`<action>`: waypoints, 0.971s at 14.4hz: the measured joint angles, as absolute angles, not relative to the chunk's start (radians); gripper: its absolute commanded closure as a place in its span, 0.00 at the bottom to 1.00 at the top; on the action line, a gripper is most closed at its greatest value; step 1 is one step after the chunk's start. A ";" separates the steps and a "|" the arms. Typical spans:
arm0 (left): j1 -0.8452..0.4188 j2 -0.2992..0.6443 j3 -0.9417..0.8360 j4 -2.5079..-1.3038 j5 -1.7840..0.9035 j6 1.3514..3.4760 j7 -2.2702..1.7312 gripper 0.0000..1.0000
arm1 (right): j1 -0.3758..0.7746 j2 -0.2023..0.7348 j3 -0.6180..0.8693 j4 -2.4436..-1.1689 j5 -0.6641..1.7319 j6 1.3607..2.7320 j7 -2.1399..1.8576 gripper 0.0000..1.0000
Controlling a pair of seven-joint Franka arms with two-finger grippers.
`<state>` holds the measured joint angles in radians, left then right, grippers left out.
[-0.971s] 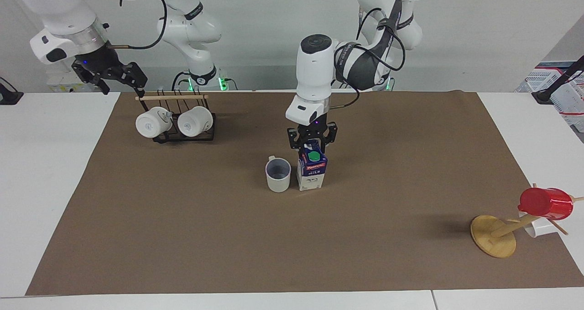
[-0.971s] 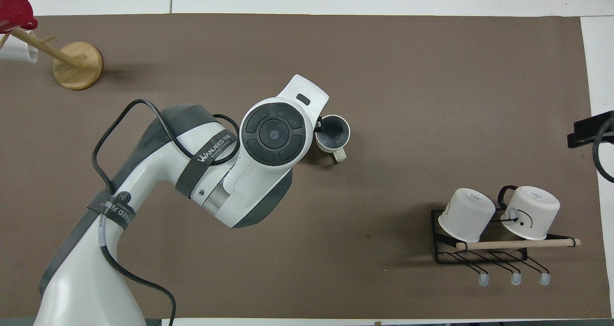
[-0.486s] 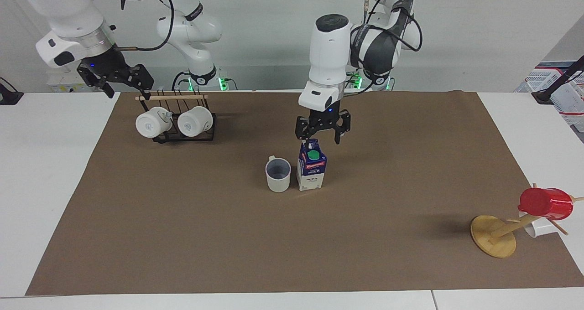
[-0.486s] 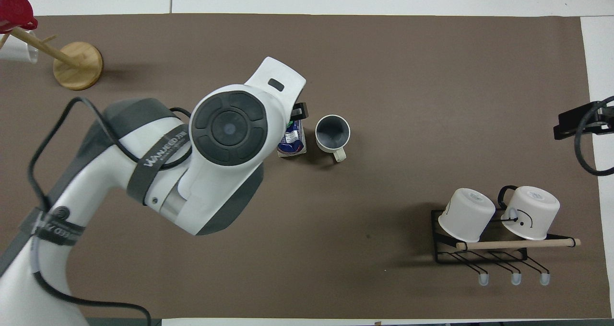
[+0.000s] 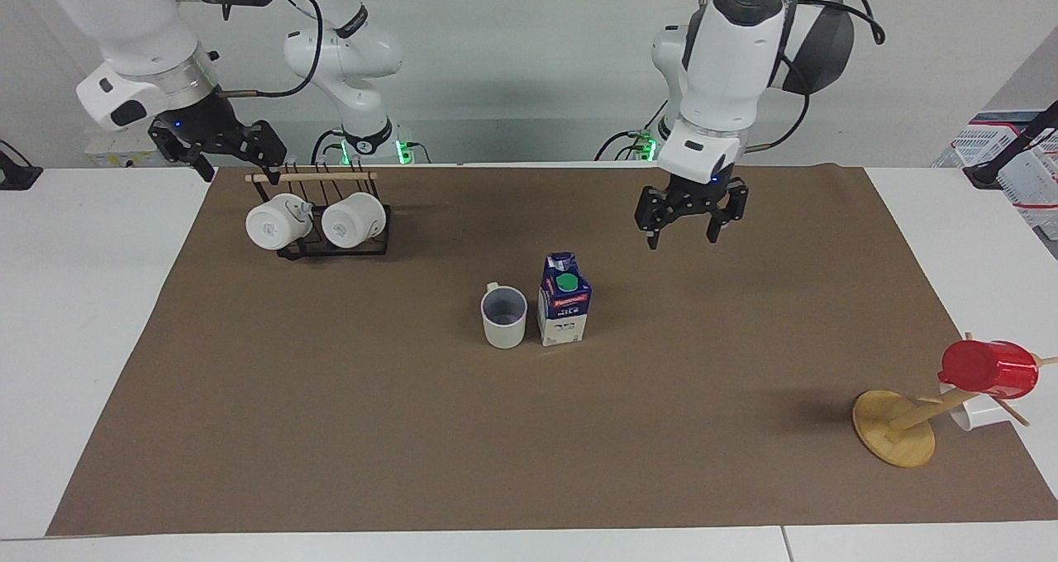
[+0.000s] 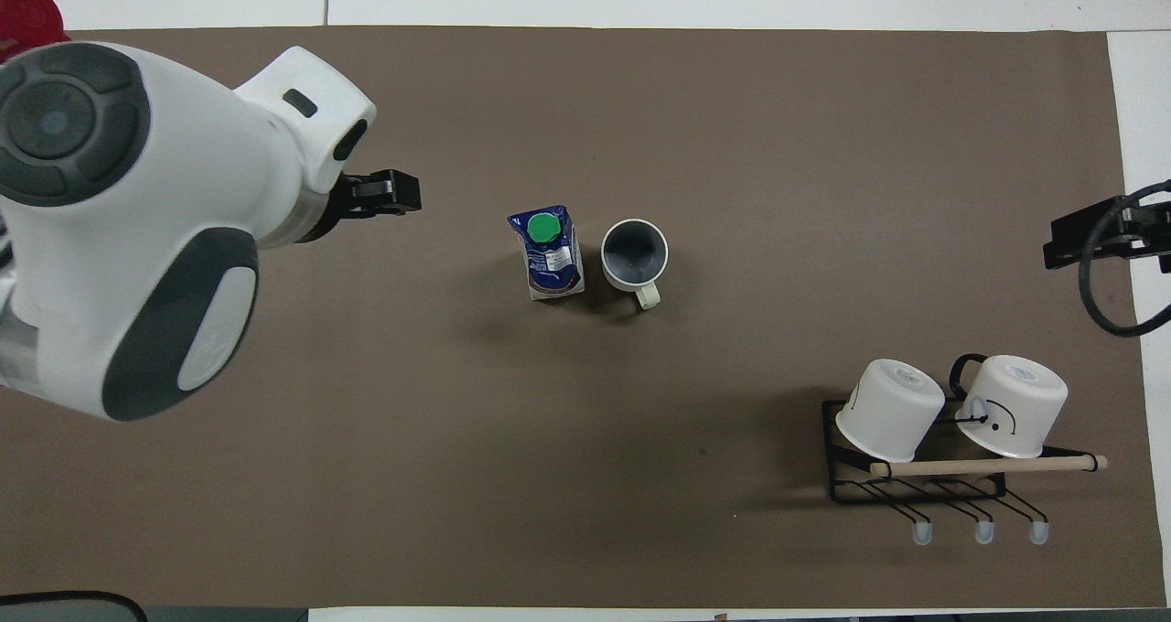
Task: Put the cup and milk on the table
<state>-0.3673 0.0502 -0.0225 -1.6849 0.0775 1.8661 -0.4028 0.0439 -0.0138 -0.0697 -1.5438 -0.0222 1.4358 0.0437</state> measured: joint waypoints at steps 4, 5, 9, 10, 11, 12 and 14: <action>-0.228 0.029 -0.019 -1.681 0.010 1.821 -0.199 0.00 | 0.043 -0.014 -0.070 -1.545 -0.022 1.436 0.044 0.00; -0.200 0.022 -0.018 -1.679 0.002 1.803 -0.160 0.00 | 0.043 -0.014 -0.071 -1.545 -0.022 1.436 0.044 0.00; -0.122 0.009 -0.017 -1.604 -0.040 1.696 -0.073 0.00 | 0.039 -0.014 -0.072 -1.550 -0.022 1.436 0.044 0.00; -0.111 0.011 -0.017 -1.581 -0.041 1.663 -0.068 0.00 | 0.037 -0.014 -0.072 -1.551 -0.022 1.436 0.044 0.00; -0.102 0.014 -0.017 -1.563 -0.041 1.636 -0.066 0.00 | 0.036 -0.015 -0.072 -1.553 -0.022 1.436 0.044 0.00; -0.097 0.017 -0.017 -1.553 -0.042 1.622 -0.062 0.00 | 0.035 -0.015 -0.072 -1.555 -0.022 1.436 0.044 0.00; -0.096 0.018 -0.018 -1.550 -0.042 1.617 -0.041 0.00 | 0.035 -0.016 -0.072 -1.558 -0.022 1.436 0.044 0.00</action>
<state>-0.0964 0.0183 -0.0179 -1.5501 -0.0415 1.6173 -0.0407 0.0352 -0.0159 -0.0719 -1.5576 -0.0221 1.4358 0.0437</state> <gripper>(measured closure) 0.000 0.000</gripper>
